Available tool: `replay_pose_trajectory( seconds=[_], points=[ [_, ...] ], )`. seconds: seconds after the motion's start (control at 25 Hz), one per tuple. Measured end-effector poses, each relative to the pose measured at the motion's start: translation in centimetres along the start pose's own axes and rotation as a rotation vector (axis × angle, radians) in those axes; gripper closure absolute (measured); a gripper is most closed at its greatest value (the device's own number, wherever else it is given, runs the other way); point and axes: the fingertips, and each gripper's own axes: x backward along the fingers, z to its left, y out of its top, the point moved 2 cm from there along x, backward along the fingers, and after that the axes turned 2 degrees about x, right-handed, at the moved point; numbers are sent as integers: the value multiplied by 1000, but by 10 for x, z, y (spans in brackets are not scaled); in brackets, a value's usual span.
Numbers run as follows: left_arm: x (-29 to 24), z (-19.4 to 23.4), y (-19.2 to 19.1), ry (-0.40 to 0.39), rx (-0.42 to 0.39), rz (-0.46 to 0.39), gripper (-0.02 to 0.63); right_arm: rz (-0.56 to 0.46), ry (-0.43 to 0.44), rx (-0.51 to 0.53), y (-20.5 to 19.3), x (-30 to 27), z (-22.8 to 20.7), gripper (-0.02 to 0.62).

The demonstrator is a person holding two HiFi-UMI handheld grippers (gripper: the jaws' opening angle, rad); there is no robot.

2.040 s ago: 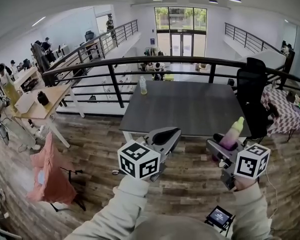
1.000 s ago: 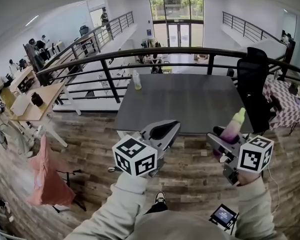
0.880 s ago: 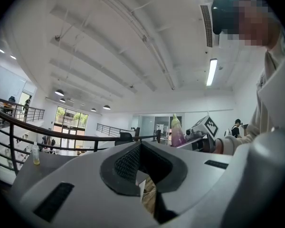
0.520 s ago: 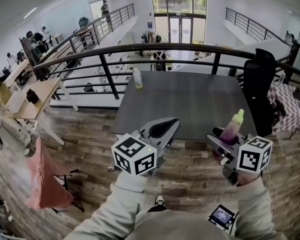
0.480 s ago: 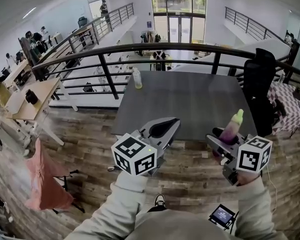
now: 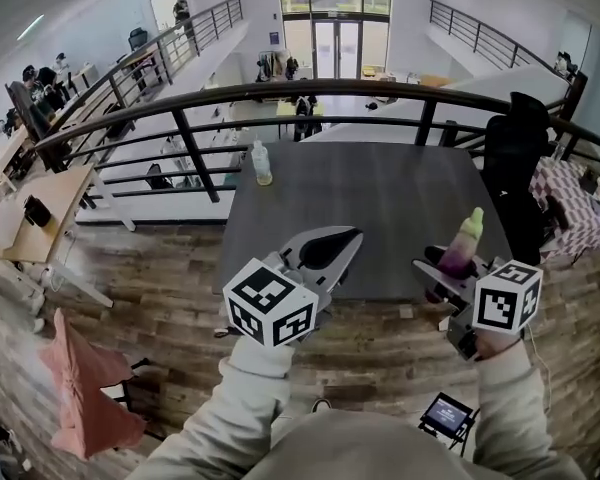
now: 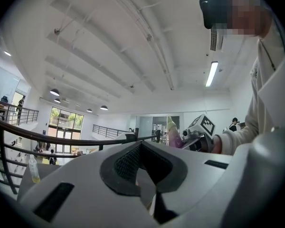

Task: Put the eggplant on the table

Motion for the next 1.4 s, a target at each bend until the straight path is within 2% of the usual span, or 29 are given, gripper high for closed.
replay_pose_trajectory(
  seconds=[0.36,0.72,1.0,1.4],
  points=[
    [-12,40,-25,-40,36,35,600,8,-42,-58,-1,-37,-20,403],
    [-27,77,-13,-15,20,20,600,-10,-8,-14,30,-73,-44,403],
    [-81,108,-8,4,5,13,600,-20,-5,-10,50,-79,-106,403],
    [-194,147,-5,-17,4,29,600,-1,6,-30,88,-91,-214,403]
  ],
)
